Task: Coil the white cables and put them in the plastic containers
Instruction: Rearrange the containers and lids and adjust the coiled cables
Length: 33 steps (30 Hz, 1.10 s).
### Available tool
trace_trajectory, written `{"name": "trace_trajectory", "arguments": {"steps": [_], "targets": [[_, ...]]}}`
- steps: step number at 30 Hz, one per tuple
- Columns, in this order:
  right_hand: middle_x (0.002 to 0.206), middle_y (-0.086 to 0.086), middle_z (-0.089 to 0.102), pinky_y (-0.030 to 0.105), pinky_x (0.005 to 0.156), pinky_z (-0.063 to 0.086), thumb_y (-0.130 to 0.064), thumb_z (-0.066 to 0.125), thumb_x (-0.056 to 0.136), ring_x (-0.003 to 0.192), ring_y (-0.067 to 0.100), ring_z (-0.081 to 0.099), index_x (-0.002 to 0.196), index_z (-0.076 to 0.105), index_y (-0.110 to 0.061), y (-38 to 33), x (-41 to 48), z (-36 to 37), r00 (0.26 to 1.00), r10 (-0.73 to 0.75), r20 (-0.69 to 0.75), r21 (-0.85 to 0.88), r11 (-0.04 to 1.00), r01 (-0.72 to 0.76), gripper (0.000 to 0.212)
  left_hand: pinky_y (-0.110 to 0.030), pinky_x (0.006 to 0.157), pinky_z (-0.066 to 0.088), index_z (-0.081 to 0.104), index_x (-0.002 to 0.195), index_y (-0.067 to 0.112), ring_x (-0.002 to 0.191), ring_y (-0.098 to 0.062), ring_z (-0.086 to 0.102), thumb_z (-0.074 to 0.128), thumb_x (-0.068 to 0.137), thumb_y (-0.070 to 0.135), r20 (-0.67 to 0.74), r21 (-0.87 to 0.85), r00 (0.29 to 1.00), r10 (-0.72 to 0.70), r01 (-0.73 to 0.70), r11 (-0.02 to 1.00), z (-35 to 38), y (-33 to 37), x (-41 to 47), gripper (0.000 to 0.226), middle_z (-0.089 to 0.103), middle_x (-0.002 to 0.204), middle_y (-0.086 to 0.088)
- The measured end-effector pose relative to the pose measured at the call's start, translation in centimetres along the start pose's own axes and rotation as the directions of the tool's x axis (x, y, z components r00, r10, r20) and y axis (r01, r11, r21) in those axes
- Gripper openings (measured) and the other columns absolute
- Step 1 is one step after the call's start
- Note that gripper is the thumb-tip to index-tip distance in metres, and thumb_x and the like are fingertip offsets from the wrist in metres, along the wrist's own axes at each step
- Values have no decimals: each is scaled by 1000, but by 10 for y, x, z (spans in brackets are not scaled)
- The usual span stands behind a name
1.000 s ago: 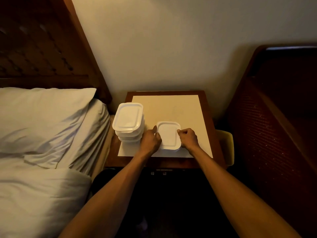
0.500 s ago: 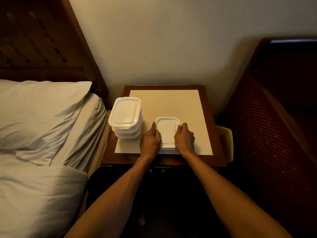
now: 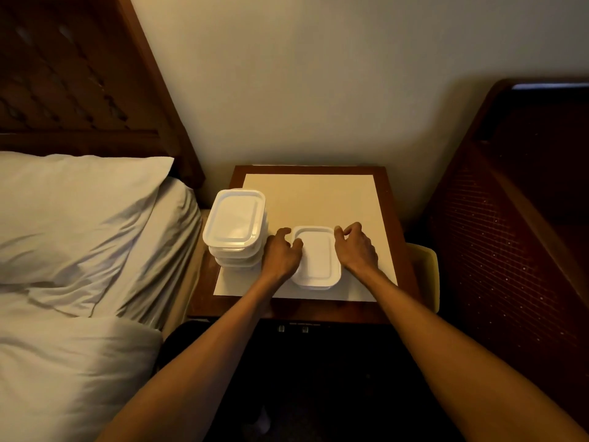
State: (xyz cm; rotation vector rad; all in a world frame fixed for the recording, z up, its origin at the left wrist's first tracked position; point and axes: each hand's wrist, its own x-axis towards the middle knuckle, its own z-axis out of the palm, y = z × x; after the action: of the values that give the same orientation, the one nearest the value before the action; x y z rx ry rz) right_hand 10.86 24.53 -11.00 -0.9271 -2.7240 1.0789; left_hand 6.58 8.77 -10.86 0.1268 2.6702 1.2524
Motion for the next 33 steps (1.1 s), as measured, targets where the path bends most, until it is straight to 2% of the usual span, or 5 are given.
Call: {"name": "trace_trajectory", "arguments": {"steps": [5,9,14,24,33], "targets": [[116,10,60,34,83,45,-50,41,99,98,25,55,113,49,-12,-17,22,13,993,73,87,225,970,-91,41,-35,99,41,59,129,13,121,-29,55,44,102,41,22,-218,990,-140,141,966,14,17,24,42,60,133,-8],[114,10,63,30,76,40,-44,45,99,94,26,55,104,50,-15,-15,26,27,995,62,72,292,953,-80,30,-30,83,44,71,102,12,94,-25,61,54,98,39,-7,-348,971,-239,221,911,25,9,37,32,70,99,-5],[108,8,65,28,71,37,-39,48,99,86,23,53,99,52,-14,-16,23,36,997,59,-50,290,956,-42,25,-31,79,47,67,87,15,90,-25,64,56,96,38,-87,-316,967,-240,201,927,34,5,39,27,71,92,-6],[124,10,58,29,77,41,-55,42,97,105,29,58,117,42,-14,-3,0,22,990,97,-102,262,963,-68,45,-42,102,41,53,135,9,123,-33,54,32,101,54,47,65,992,-116,113,991,15,12,14,60,58,136,-13],[97,2,58,32,74,45,-54,46,96,89,21,55,102,45,-17,28,-36,-5,992,73,103,79,994,-81,37,-43,97,46,49,134,8,118,-33,55,39,101,50,65,137,997,-49,39,990,4,-6,-41,54,57,134,-14]]}}
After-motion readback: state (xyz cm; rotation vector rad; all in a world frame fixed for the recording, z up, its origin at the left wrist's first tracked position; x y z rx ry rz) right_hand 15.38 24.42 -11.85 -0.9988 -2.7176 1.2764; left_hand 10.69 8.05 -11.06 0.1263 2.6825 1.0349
